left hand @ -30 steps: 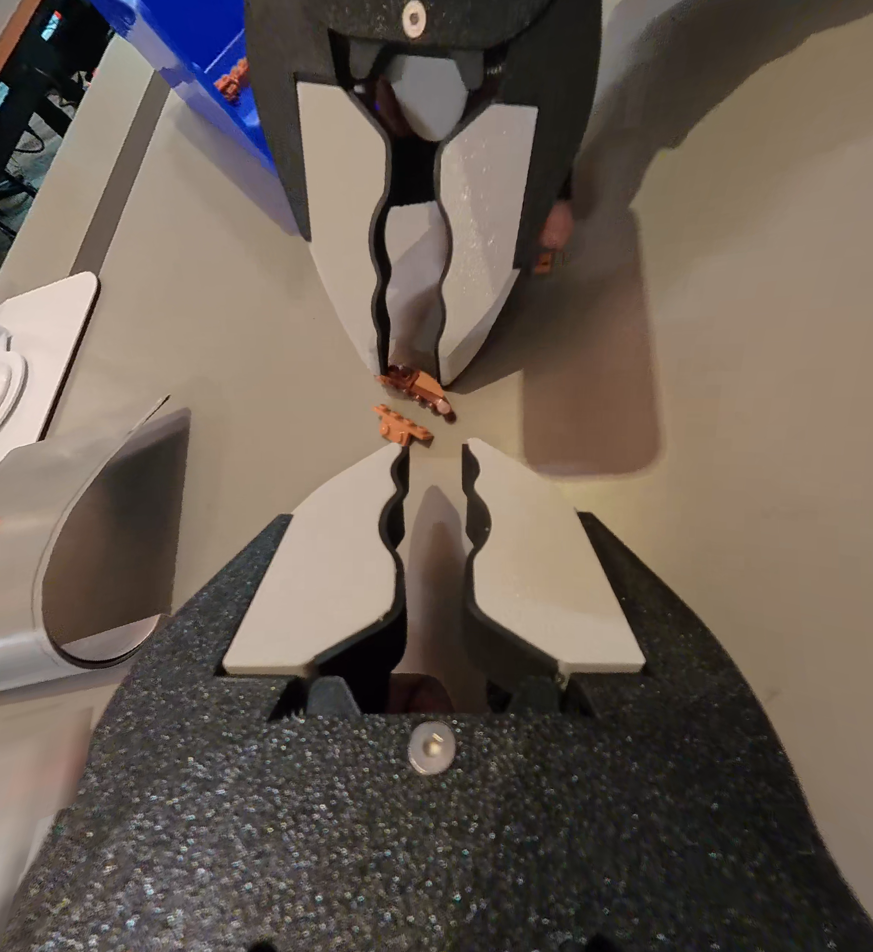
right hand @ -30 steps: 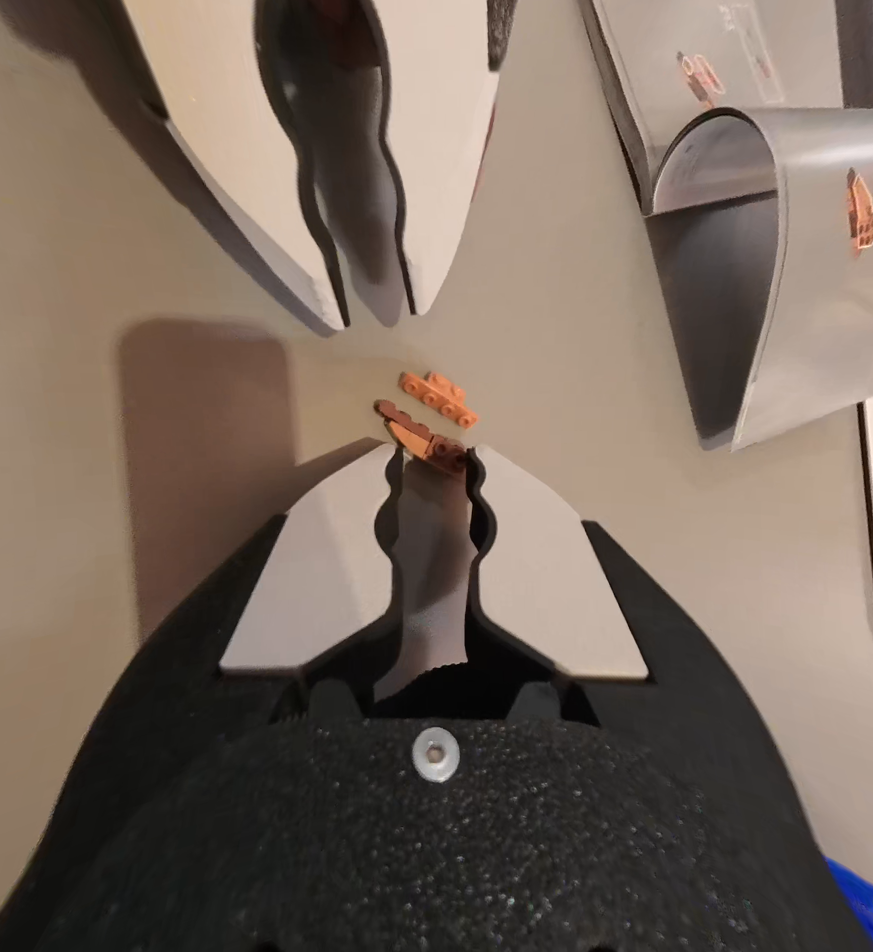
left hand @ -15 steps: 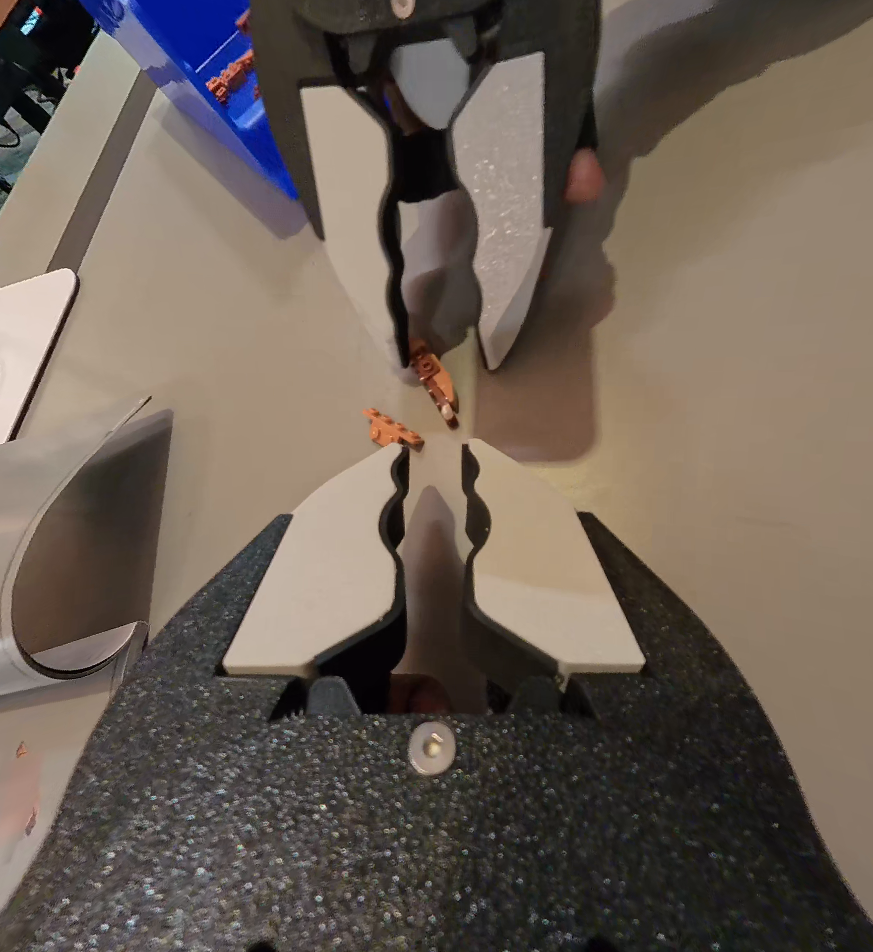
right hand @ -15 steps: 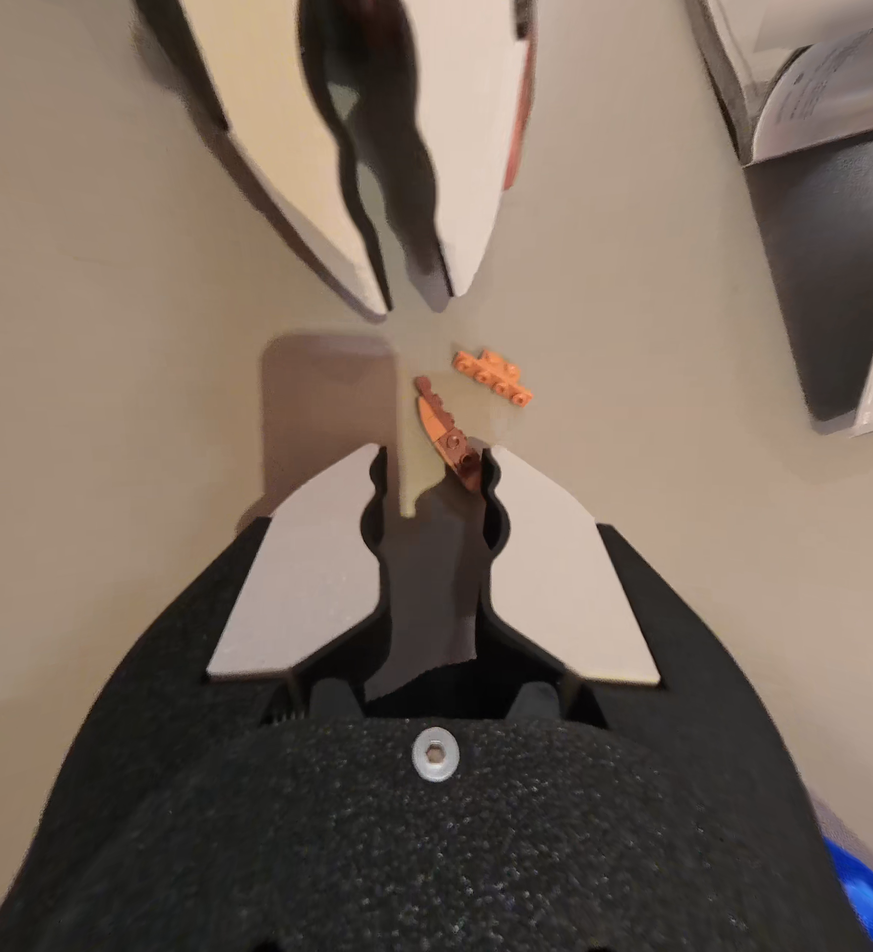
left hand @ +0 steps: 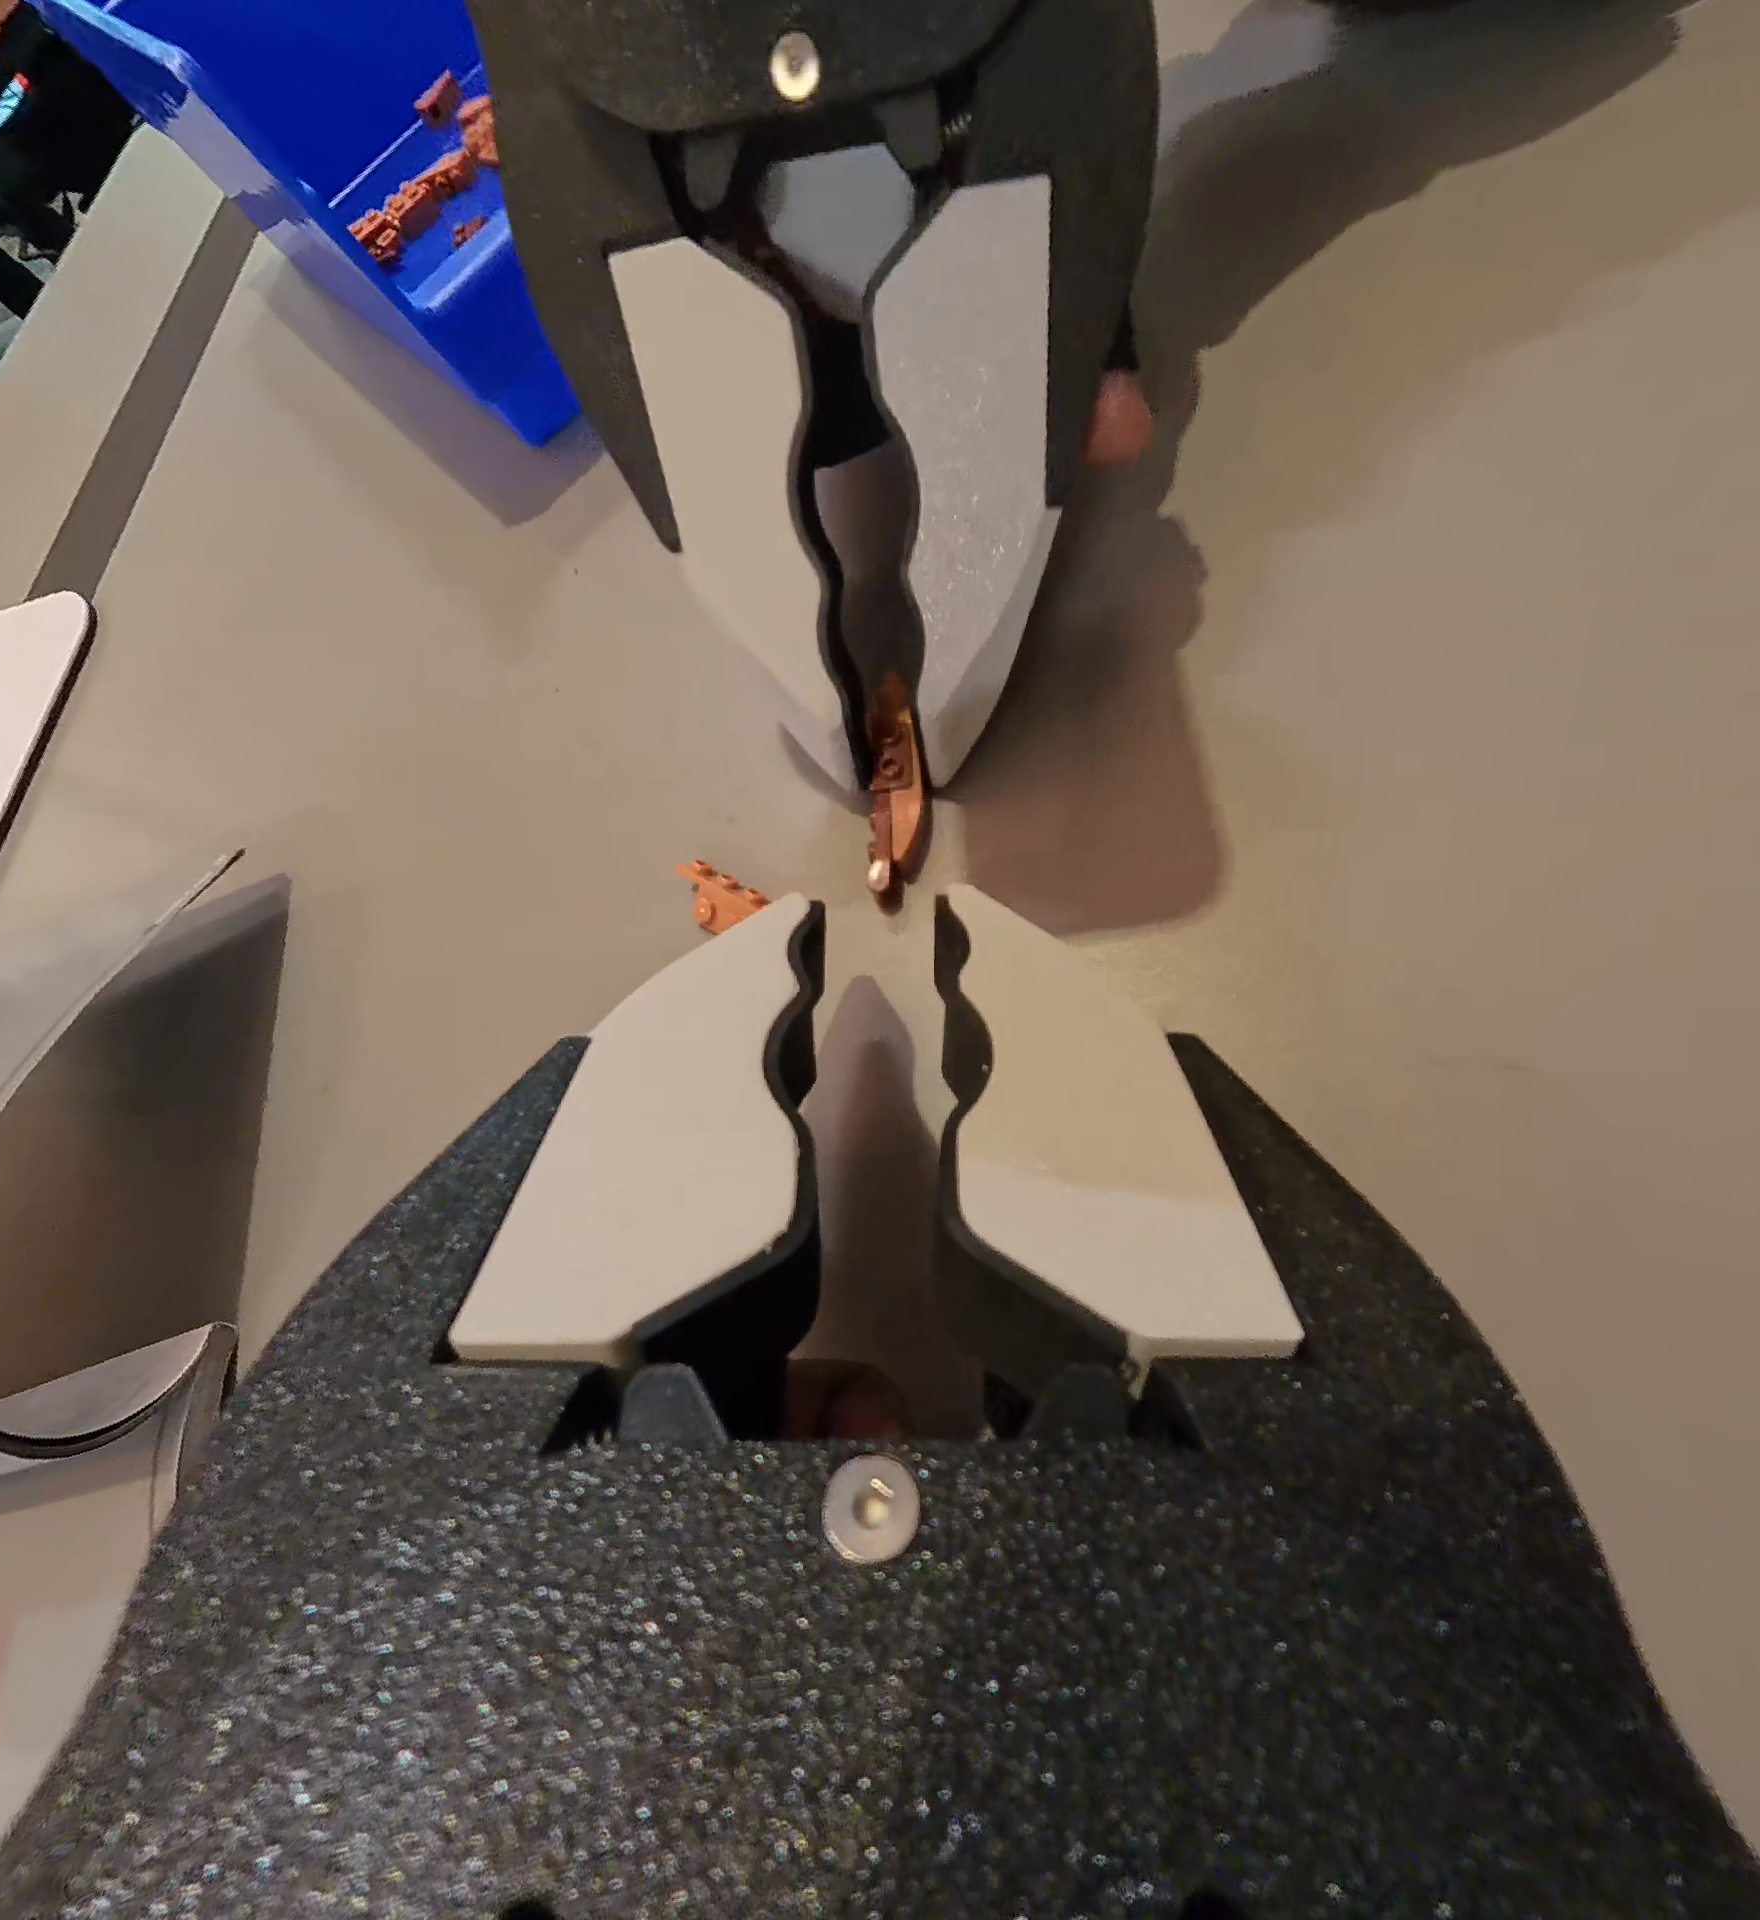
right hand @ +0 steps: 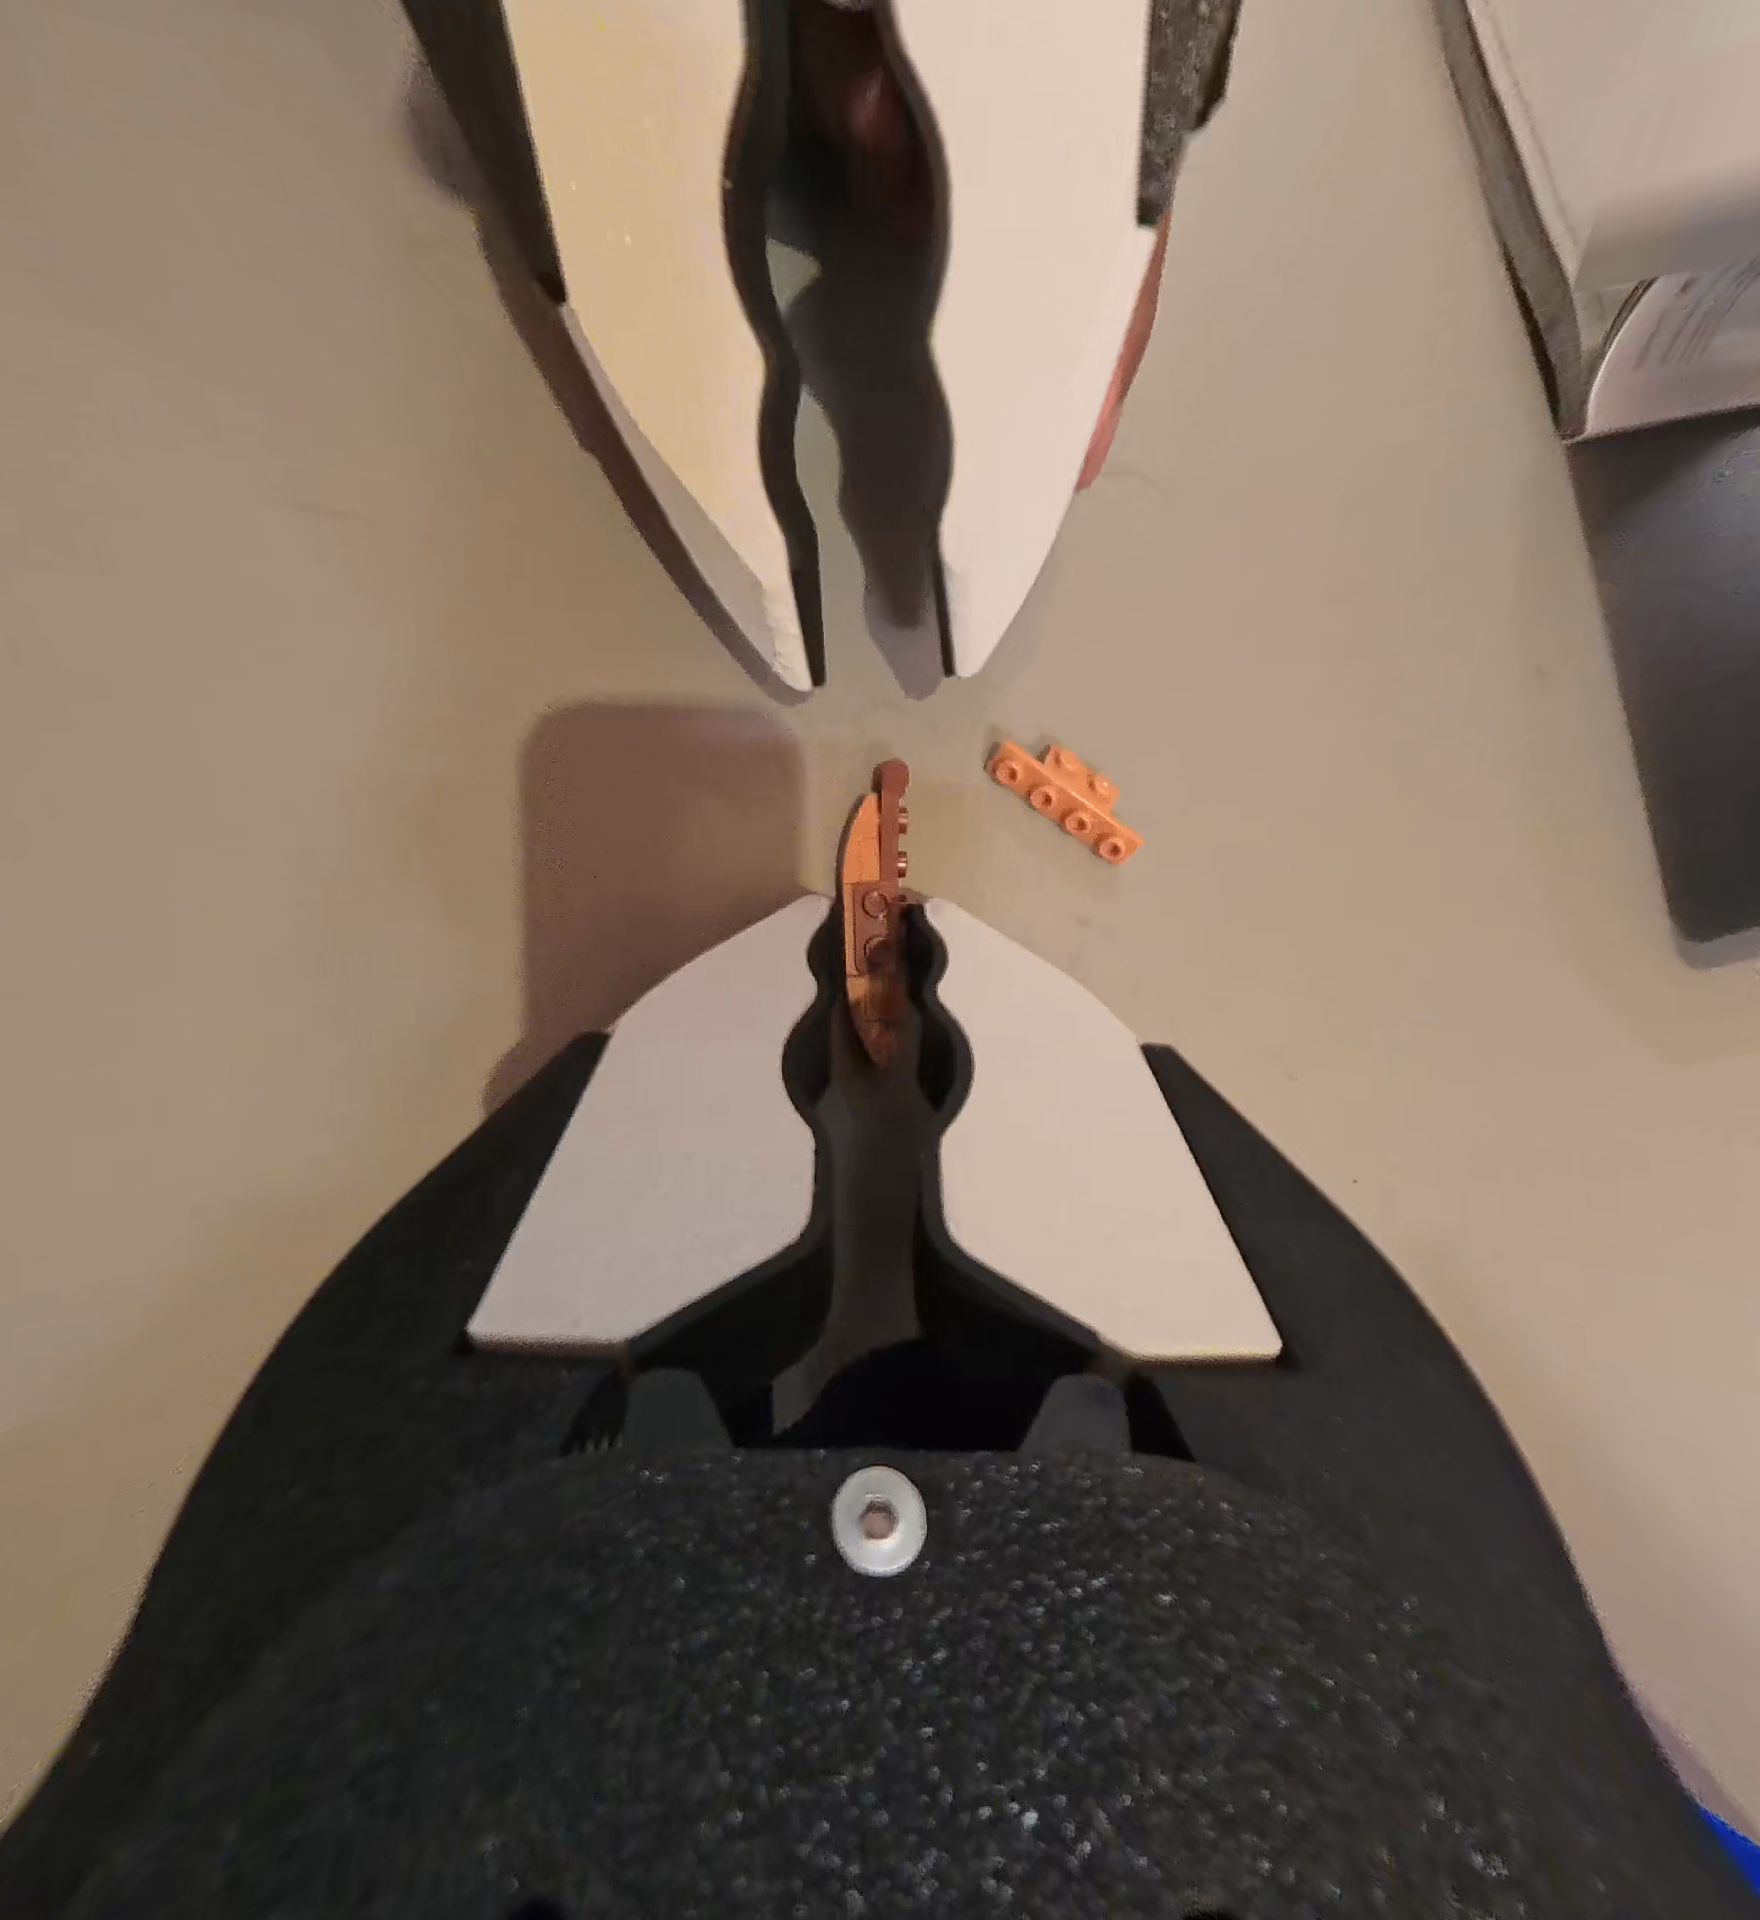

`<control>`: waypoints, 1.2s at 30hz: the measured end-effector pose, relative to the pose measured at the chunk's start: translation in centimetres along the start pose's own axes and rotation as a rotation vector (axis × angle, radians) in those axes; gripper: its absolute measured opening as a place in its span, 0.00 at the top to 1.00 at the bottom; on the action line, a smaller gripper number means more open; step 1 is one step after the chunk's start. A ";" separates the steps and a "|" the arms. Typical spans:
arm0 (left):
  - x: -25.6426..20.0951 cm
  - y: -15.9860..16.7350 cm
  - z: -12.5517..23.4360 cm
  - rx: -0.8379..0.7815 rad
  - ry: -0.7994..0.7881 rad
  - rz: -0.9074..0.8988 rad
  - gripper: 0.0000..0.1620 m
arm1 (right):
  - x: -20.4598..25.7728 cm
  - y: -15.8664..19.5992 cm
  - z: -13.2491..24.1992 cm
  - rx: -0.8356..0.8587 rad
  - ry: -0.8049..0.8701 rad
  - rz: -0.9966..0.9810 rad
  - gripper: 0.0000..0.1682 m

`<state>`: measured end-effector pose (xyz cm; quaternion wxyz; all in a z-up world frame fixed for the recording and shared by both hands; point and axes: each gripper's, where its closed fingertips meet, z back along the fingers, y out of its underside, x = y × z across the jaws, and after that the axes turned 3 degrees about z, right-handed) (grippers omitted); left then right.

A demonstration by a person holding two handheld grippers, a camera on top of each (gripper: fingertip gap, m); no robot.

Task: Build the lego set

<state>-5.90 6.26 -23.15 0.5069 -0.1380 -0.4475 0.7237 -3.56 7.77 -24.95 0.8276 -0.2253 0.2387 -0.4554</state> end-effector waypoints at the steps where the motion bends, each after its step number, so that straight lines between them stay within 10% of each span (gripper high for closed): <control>1: 0.0 -0.1 0.0 -0.006 0.001 -0.002 0.88 | 0.0 -0.1 0.0 -0.004 0.022 0.022 0.93; 36: 0.7 -2.0 0.1 -0.086 -0.129 -0.156 0.93 | -0.7 -4.2 2.0 -0.198 0.207 0.084 0.93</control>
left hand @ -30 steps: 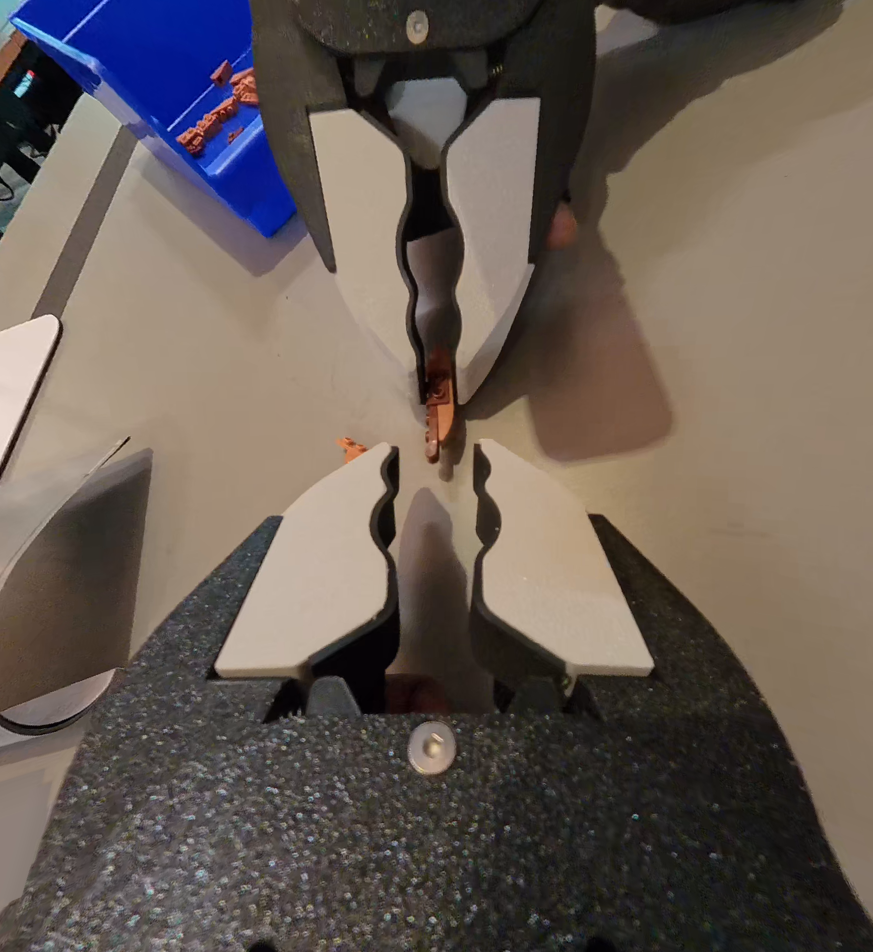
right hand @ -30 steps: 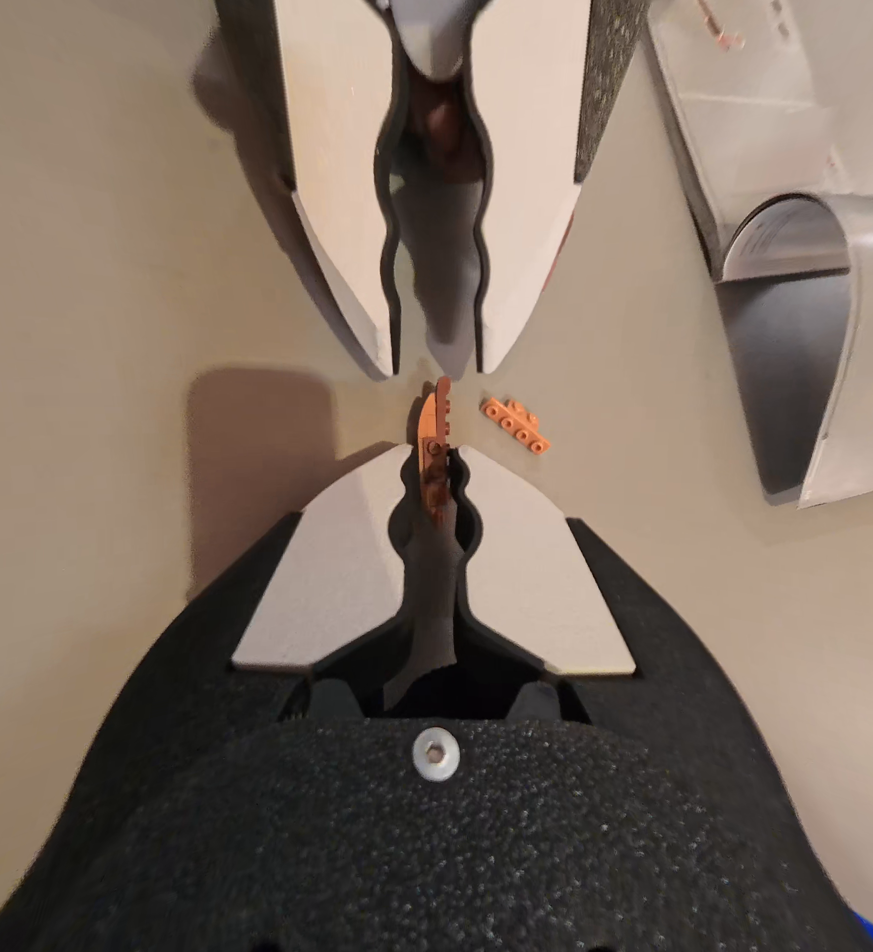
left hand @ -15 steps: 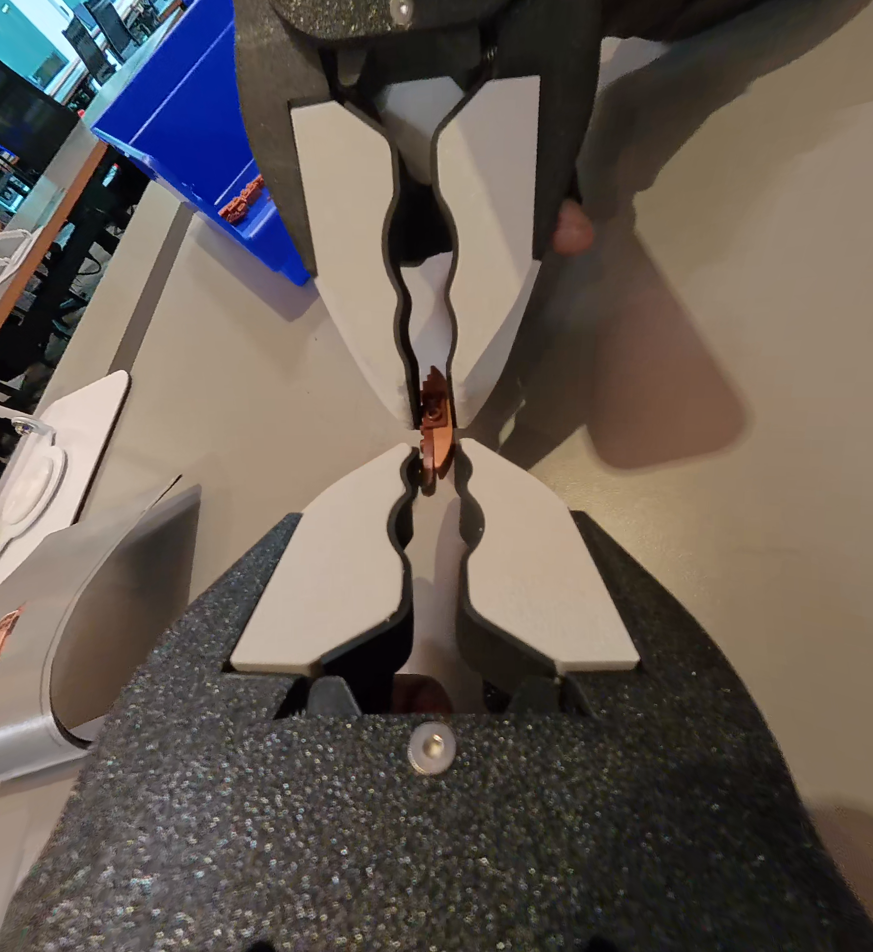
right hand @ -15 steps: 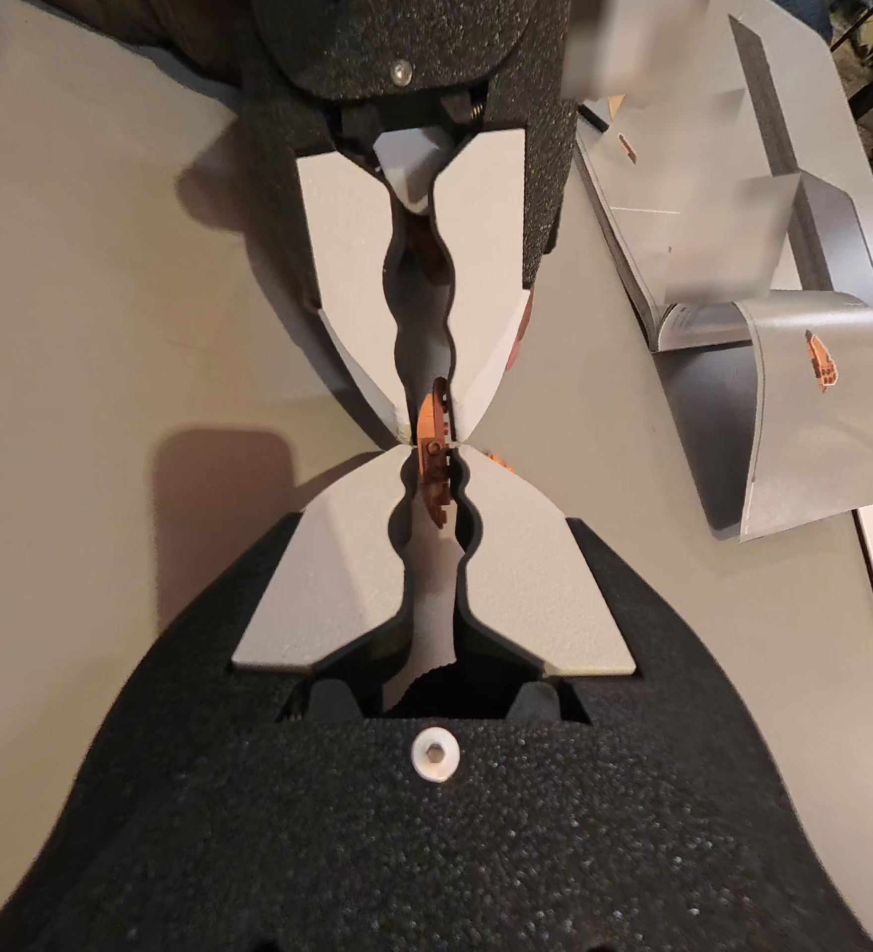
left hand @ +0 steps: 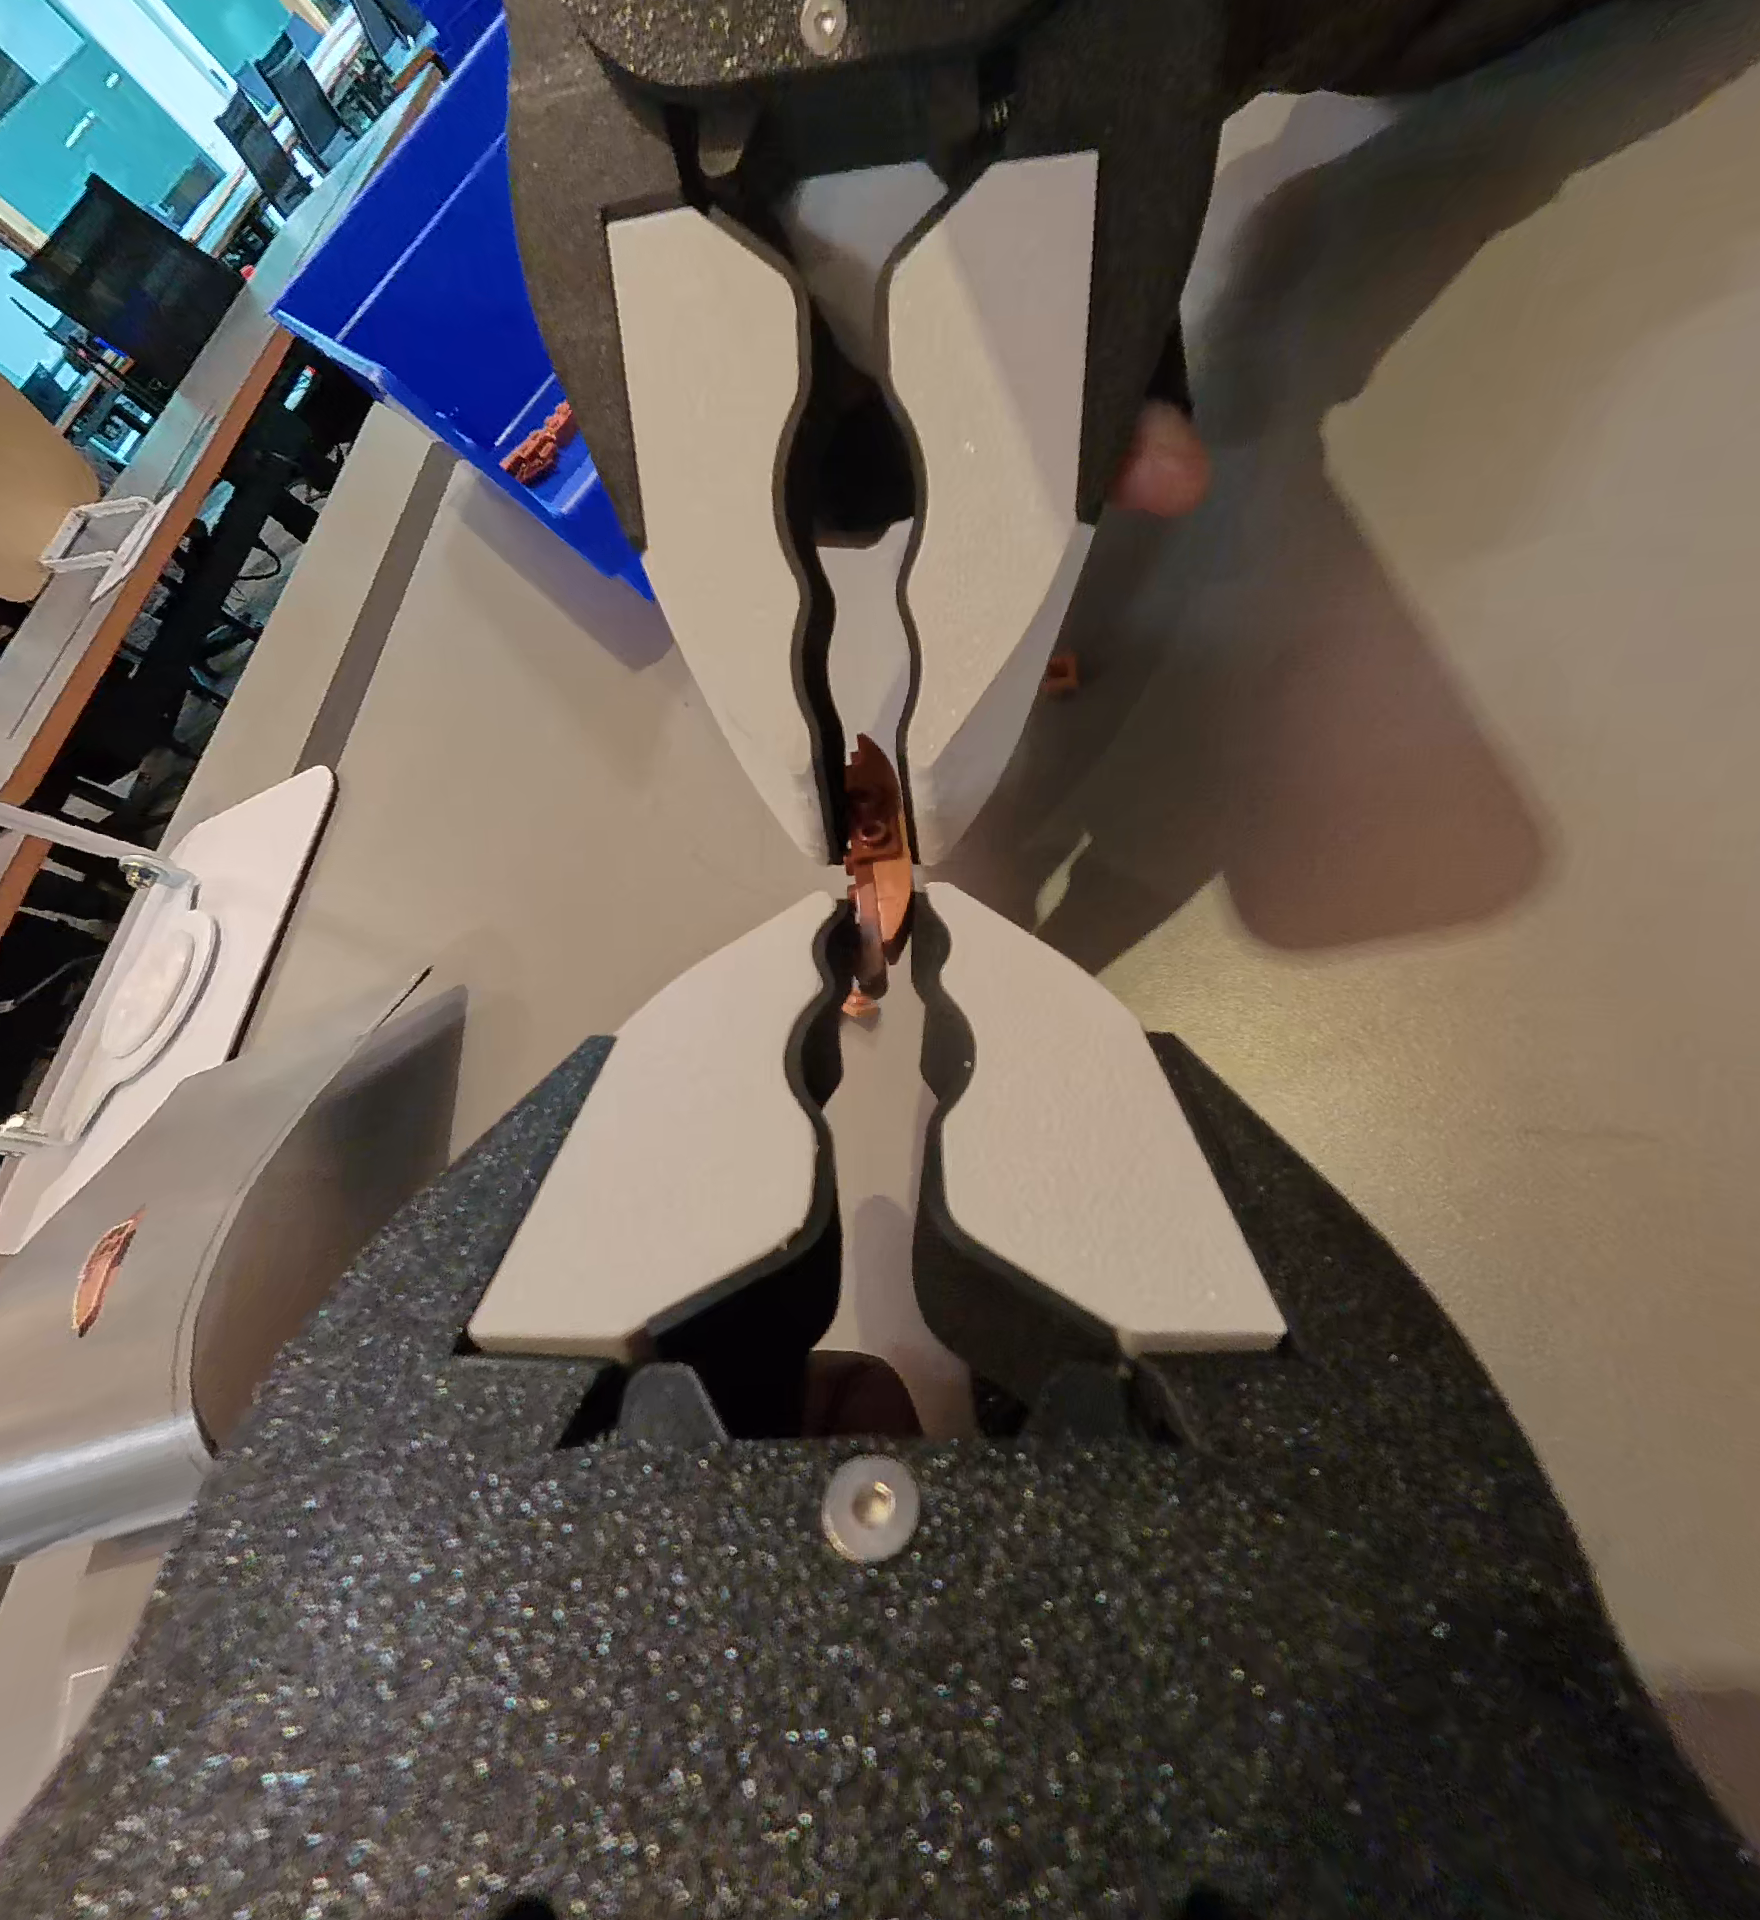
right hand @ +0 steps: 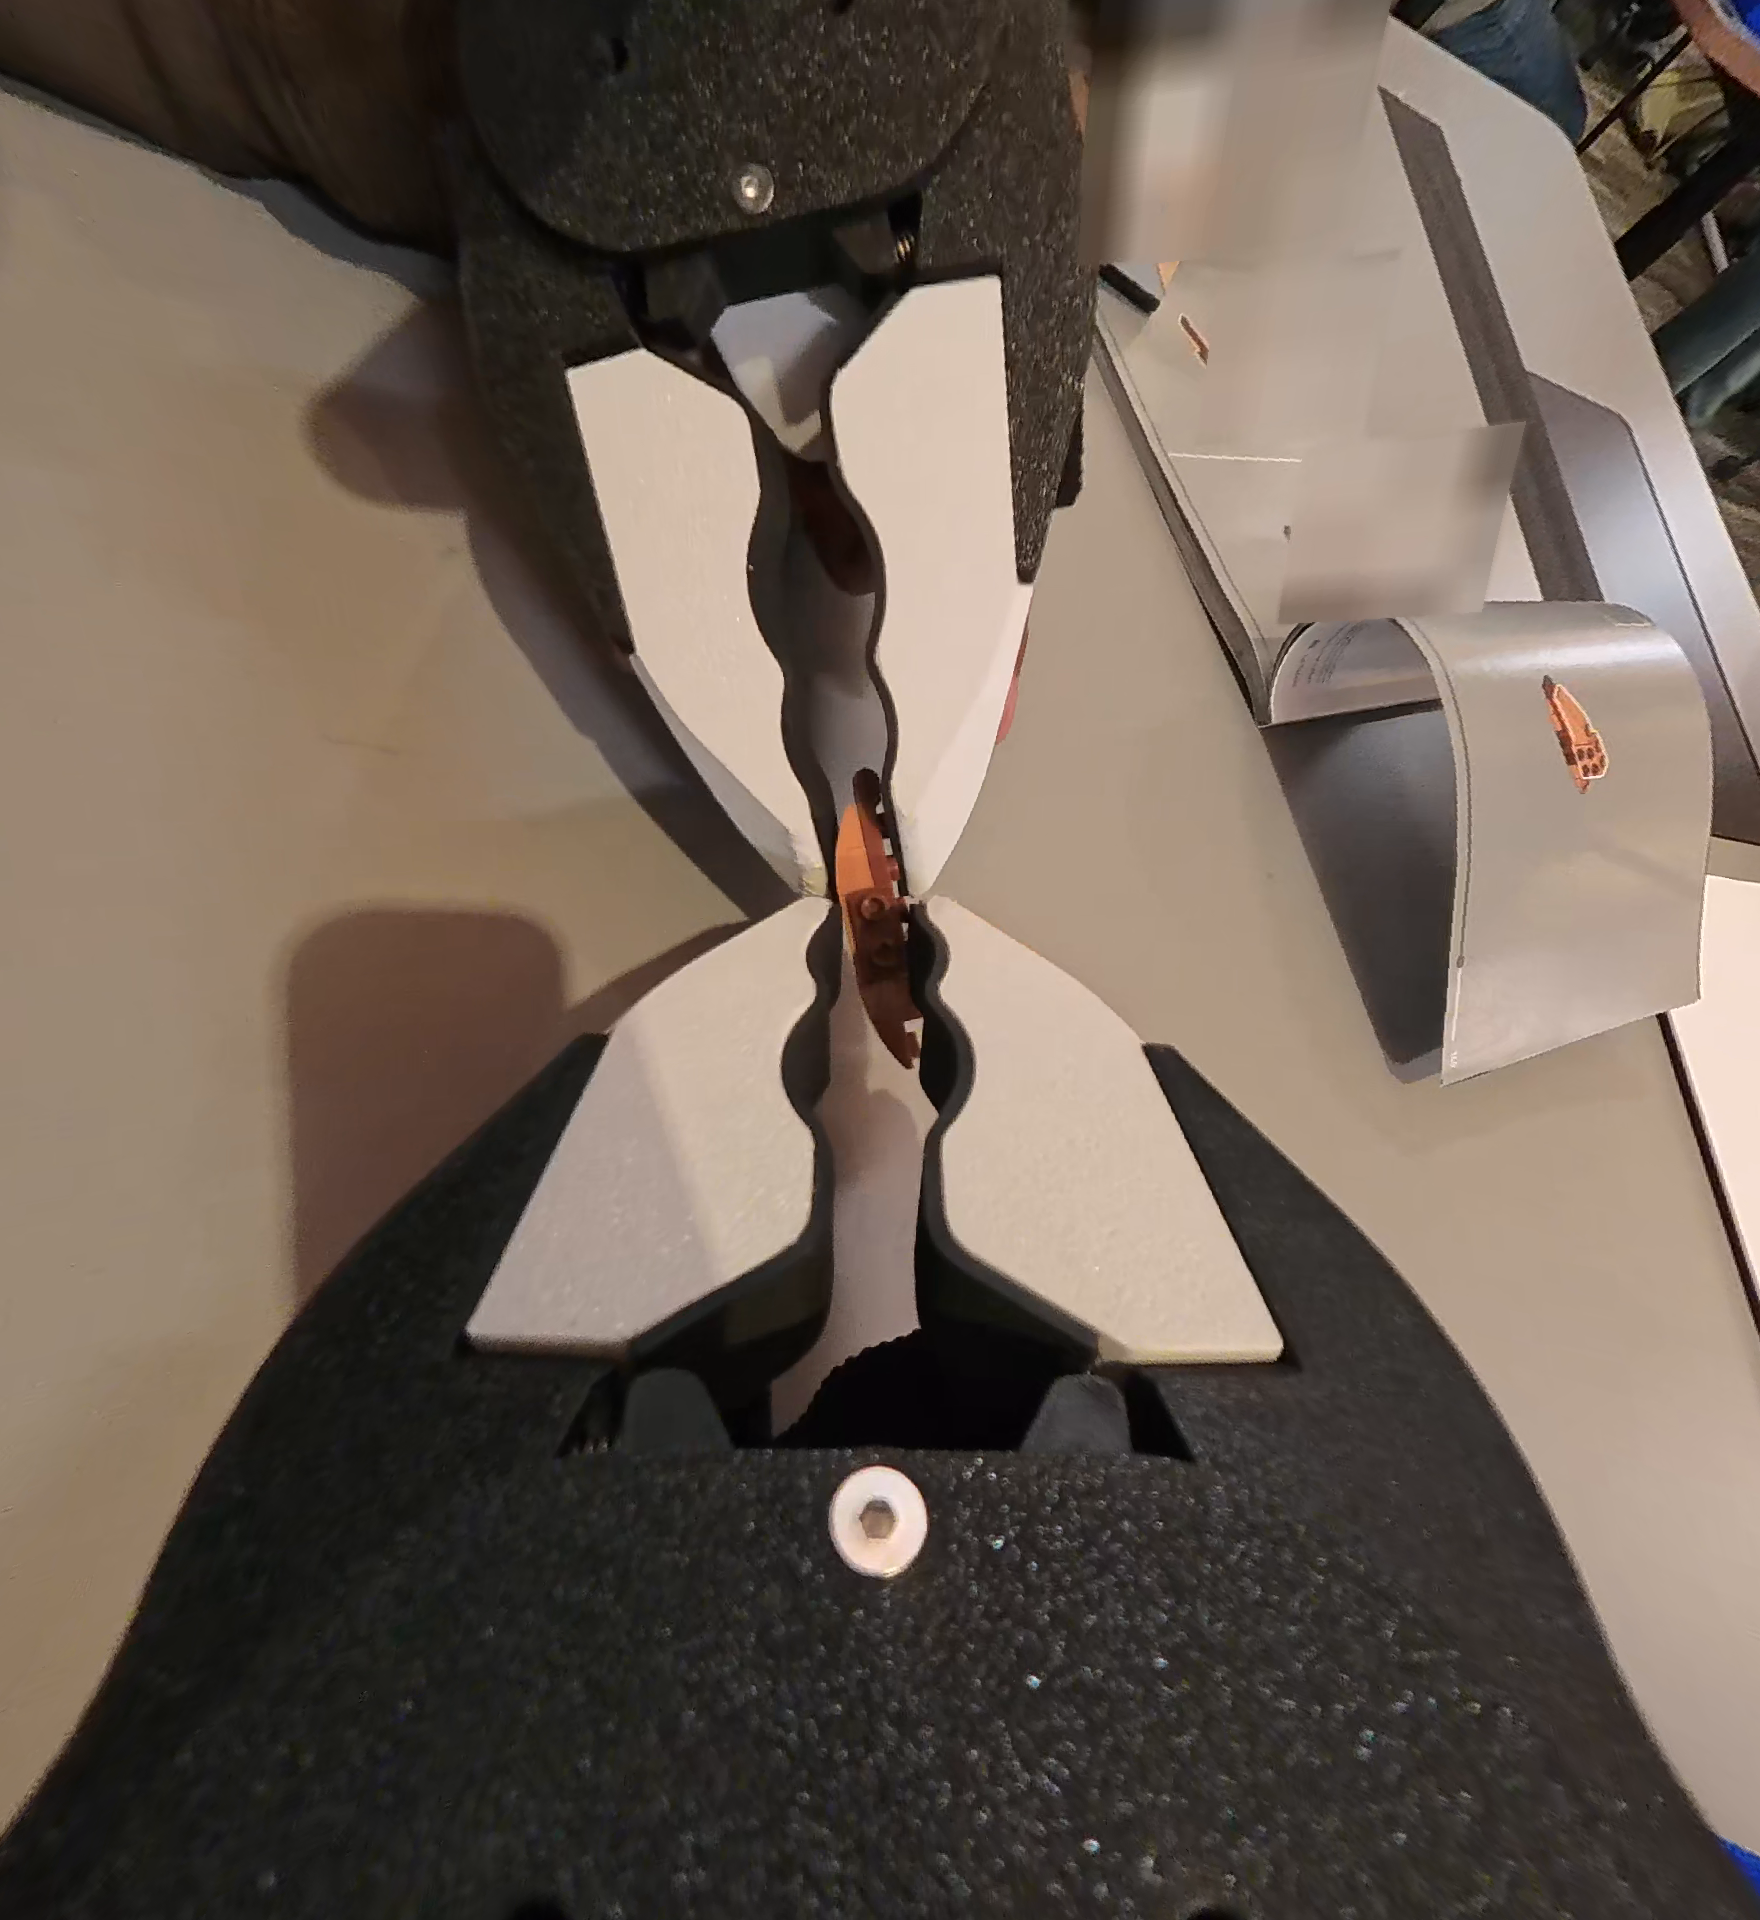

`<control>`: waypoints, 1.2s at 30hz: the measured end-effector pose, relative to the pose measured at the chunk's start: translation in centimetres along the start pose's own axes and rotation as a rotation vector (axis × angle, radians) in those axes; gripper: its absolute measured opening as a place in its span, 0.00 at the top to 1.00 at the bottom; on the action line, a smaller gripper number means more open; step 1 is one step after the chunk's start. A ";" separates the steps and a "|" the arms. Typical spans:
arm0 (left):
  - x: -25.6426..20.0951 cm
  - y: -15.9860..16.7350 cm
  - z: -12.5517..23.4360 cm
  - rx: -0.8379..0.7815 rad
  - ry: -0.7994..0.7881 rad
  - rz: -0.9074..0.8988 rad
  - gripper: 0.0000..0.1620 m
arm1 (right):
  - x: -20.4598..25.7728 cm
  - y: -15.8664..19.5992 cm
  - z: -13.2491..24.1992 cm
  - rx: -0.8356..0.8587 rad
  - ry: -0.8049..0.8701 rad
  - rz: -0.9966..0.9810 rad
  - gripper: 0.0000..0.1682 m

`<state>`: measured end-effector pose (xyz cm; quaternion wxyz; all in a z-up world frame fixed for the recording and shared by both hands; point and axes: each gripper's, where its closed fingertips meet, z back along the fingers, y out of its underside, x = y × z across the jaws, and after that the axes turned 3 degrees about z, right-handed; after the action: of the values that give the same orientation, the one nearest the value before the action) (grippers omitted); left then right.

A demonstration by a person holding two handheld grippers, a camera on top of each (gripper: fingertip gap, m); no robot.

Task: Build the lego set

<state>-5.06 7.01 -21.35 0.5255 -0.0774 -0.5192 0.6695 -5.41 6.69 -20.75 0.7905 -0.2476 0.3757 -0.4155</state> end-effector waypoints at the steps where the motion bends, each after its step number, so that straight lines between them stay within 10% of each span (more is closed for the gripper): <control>1: 0.0 0.0 0.0 -0.002 0.003 -0.002 0.93 | 0.1 0.0 0.0 -0.003 -0.005 0.001 0.93; 24: -0.9 -1.0 0.5 -0.055 0.065 -0.025 0.93 | 1.0 0.1 0.6 -0.035 -0.061 0.071 0.93; 36: 1.6 -0.1 1.0 -0.089 0.114 0.446 0.75 | -1.0 0.7 0.4 -0.087 0.076 0.120 0.93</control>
<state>-6.31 7.60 -20.09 0.3892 -0.2511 -0.4875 0.7402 -5.13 7.97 -20.56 0.7876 -0.2428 0.4373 -0.3599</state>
